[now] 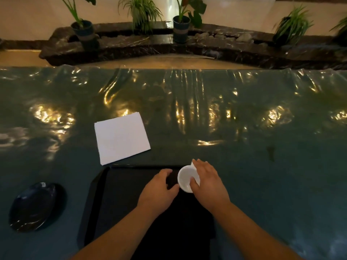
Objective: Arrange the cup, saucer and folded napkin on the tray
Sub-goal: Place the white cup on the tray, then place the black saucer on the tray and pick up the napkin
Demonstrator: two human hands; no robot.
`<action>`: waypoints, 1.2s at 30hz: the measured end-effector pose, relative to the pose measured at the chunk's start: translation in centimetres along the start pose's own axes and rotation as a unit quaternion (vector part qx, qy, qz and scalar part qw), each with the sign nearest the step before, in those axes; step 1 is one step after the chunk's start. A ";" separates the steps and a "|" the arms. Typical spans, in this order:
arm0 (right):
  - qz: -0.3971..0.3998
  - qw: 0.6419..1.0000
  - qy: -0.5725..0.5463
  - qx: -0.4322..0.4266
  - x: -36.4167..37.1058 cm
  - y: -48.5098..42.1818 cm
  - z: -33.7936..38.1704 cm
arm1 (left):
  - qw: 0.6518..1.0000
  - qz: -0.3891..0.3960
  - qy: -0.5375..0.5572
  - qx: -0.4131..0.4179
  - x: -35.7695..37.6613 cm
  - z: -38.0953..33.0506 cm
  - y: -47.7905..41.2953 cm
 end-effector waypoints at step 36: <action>0.260 0.947 -0.024 -0.189 29.7 2.0 39.0 | 0.910 -0.231 0.124 -0.322 -26.8 39.1 7.8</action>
Point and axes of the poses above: each hand's wrist, its own y-axis away from the middle knuckle, its own x-axis out of the palm, z = x × y, the point moved 6 cm from there along -y, towards the middle knuckle, and after that the axes turned 9 degrees about -z, right-handed, at the moved point
